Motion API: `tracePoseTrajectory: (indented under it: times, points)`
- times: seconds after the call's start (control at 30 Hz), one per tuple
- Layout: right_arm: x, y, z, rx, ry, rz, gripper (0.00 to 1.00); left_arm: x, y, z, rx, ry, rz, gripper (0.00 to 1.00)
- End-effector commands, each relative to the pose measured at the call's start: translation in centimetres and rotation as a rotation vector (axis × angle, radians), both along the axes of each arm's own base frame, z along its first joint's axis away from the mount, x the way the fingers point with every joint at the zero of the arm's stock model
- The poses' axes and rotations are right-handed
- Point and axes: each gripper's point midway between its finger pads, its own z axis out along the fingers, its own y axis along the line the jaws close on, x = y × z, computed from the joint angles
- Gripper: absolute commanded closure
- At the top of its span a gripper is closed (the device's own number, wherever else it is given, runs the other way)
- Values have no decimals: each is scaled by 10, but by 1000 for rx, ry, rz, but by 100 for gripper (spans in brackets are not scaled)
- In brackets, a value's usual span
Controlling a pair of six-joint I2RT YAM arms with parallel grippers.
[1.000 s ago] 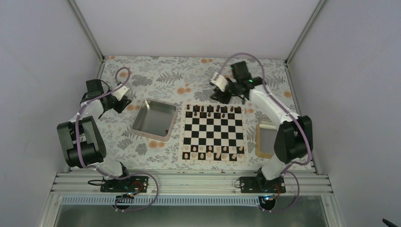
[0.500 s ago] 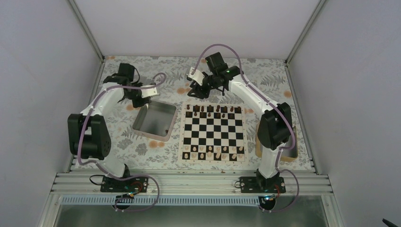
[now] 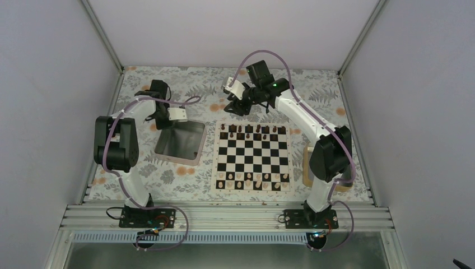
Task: Set up the chess pieces on the board
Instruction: Adjust the storage box at the center of the board.
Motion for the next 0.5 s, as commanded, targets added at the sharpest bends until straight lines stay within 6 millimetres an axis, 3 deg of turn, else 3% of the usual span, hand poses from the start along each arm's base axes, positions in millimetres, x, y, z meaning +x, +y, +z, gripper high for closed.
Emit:
tracePoseTrajectory:
  times: [0.0, 0.13, 0.3, 0.47]
  points:
    - [6, -3, 8, 5, -24, -17, 46, 9, 17, 4, 84, -41, 33, 87]
    - [9, -4, 1, -15, -24, -14, 45, -16, 37, -6, 160, 8, 78, 88]
    - [9, -5, -6, -29, -15, -8, 45, -58, 55, 7, 196, 62, 144, 88]
    - [7, -9, -9, -43, -10, -3, 44, -102, 59, 27, 201, 130, 208, 88]
